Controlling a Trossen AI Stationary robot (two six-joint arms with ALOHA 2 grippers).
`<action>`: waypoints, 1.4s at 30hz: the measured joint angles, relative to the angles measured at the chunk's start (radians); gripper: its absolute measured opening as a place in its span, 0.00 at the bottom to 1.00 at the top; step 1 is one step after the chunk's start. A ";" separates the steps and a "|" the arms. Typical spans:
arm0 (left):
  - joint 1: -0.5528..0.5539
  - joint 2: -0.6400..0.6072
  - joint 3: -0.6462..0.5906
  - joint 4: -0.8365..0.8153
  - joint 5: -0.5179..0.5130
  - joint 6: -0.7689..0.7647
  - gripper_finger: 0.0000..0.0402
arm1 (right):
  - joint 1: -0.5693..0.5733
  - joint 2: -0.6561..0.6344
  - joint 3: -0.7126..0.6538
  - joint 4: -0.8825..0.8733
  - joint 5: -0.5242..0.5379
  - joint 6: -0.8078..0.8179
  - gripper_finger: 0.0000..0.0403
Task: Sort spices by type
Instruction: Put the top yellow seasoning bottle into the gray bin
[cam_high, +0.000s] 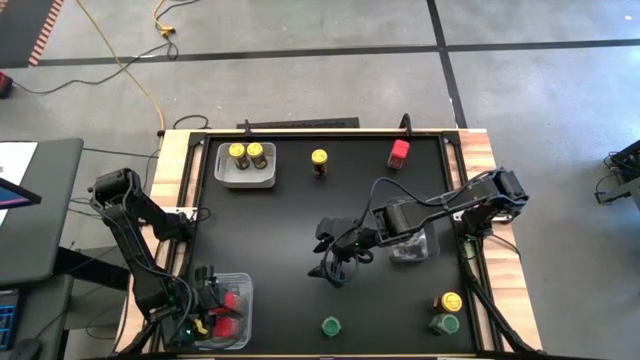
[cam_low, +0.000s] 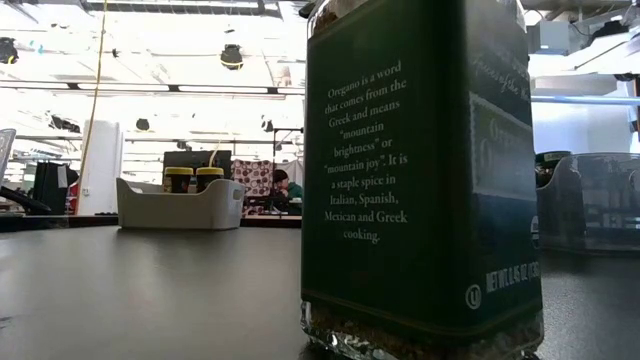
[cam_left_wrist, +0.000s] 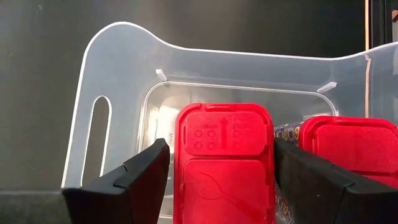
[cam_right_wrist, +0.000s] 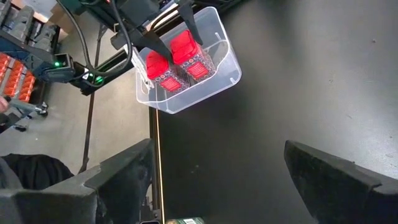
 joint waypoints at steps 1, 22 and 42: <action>0.000 0.000 0.001 -0.002 0.000 0.000 0.66 | 0.000 0.000 0.000 0.000 0.000 0.000 0.96; 0.000 -0.053 0.005 -0.001 0.000 -0.026 0.66 | 0.000 0.000 0.000 0.000 0.000 0.000 0.96; 0.007 -0.218 0.005 -0.007 -0.001 0.375 0.66 | 0.000 0.000 0.000 0.001 0.000 -0.017 0.96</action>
